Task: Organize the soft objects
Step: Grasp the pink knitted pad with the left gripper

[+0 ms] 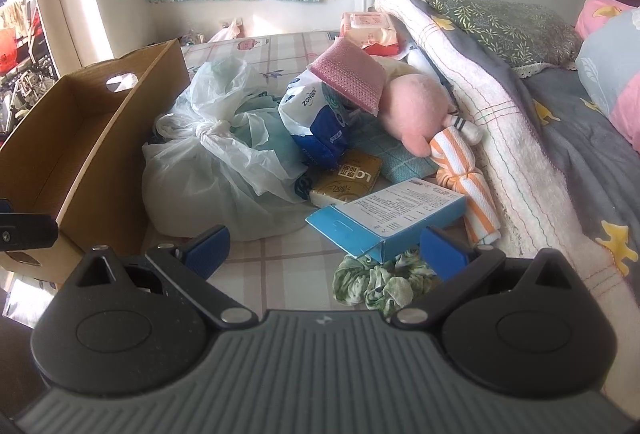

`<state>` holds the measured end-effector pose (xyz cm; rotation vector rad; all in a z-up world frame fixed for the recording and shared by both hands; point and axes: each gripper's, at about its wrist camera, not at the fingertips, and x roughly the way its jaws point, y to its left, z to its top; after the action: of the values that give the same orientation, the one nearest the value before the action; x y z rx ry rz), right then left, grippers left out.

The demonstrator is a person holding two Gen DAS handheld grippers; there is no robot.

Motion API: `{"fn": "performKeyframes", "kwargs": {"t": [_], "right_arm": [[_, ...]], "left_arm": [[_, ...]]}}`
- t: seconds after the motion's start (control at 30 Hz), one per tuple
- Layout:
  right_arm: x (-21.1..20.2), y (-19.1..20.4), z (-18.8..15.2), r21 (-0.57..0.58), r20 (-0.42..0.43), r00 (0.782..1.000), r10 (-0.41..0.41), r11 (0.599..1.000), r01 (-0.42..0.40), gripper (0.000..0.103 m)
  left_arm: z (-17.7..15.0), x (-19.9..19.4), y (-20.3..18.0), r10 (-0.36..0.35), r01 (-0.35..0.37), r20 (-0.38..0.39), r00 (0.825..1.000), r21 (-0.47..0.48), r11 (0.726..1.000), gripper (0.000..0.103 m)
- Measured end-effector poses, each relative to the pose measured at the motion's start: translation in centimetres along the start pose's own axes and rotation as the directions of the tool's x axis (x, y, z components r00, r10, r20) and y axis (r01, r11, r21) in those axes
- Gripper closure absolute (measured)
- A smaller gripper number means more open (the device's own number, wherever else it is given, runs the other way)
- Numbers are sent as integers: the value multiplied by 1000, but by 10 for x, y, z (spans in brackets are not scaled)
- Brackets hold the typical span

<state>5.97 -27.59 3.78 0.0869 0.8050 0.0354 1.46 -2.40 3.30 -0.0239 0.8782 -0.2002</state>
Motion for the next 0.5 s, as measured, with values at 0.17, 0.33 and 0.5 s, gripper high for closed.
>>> {"fn": "performKeyframes", "kwargs": {"t": [0.17,0.33,0.5], "right_arm": [[0,-31,29,12,107,993,43,999,-45,1],[19,-59,74,25,125,990,59,998,-63,1],[57,-85,126,66,73,992,104,992,-109,2]], "left_arm": [[45,-5,1,-72,70,25,997,64,995,1],[100,10,-10,-142,127,72,987,181,975,1],[146,53,-41,-227,197,73,971,287,938,1]]}}
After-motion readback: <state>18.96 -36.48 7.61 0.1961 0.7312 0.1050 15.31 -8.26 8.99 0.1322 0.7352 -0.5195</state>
